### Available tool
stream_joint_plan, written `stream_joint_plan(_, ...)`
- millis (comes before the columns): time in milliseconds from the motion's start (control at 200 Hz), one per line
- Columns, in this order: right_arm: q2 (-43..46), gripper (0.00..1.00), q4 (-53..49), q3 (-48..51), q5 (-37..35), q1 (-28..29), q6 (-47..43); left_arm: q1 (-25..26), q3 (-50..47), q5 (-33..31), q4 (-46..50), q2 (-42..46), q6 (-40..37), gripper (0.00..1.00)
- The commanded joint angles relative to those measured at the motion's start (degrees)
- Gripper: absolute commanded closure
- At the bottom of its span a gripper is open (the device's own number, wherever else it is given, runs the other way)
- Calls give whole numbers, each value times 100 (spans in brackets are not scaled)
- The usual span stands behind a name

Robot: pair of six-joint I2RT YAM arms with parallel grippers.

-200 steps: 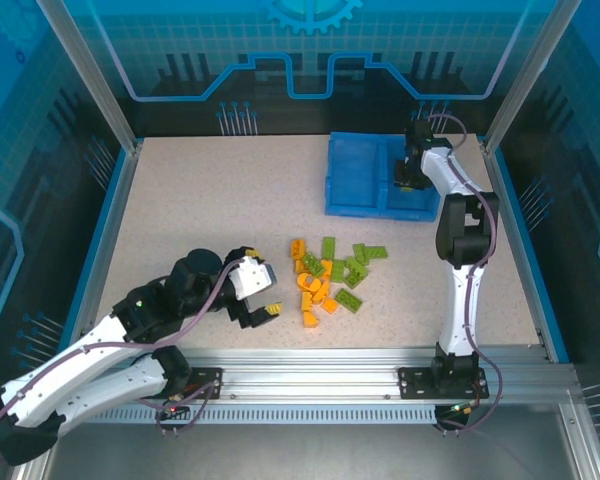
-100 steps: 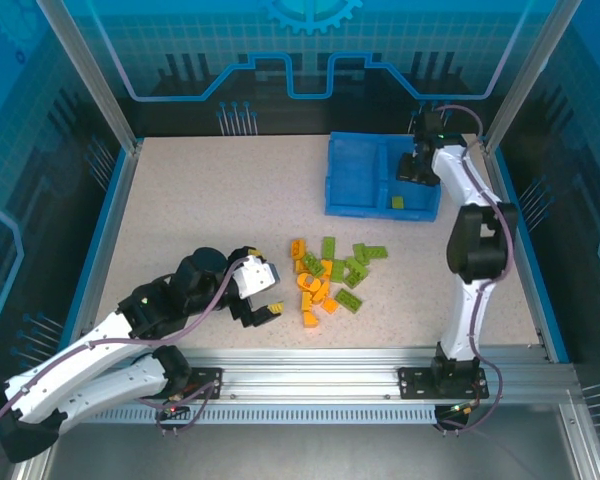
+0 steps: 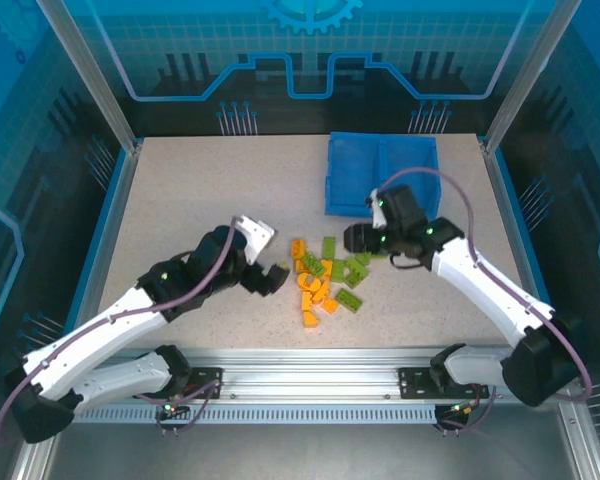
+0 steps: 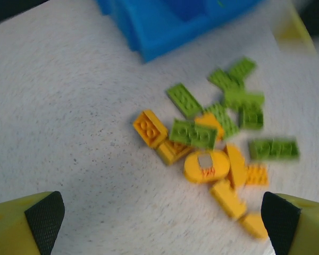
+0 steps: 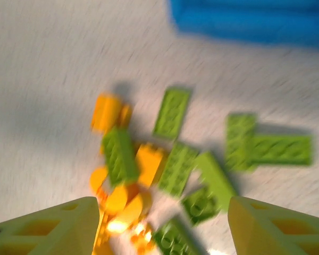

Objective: Sort the legos into containers by color

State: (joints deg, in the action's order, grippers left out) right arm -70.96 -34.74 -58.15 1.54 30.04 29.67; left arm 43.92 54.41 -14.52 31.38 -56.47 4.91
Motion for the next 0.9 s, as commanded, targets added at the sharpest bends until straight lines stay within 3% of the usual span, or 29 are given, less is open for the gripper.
stream_joint_plan(0, 576, 30, 38, 474, 22, 474, 635, -329, 330, 92, 303, -530, 2608, 1)
stream_joint_plan(70, 960, 25, 67, 740, 85, 742, 921, -627, -3, 784, -391, -808, 3223, 1)
stream_joint_plan(150, 1334, 17, 85, 1050, 54, 1019, 1203, -863, -269, 1115, -1067, -1204, 3714, 1)
stream_joint_plan(265, 1662, 7, -25, 1123, -95, 1375, 1368, -1011, -102, 1491, -1503, -2108, 3919, 1)
stream_joint_plan(370, 1870, 4, -67, 1095, -281, 1577, 1408, -1204, 278, 2001, -1706, -3103, 4091, 2)
stream_joint_plan(620, 2131, 3, -384, 970, -553, 1588, 1403, -1532, 784, 2469, -2426, -4738, 4197, 21)
stream_joint_plan(895, 2402, 3, -513, 1107, -766, 1592, 1591, -1528, 829, 2604, -2565, -4984, 4151, 57)
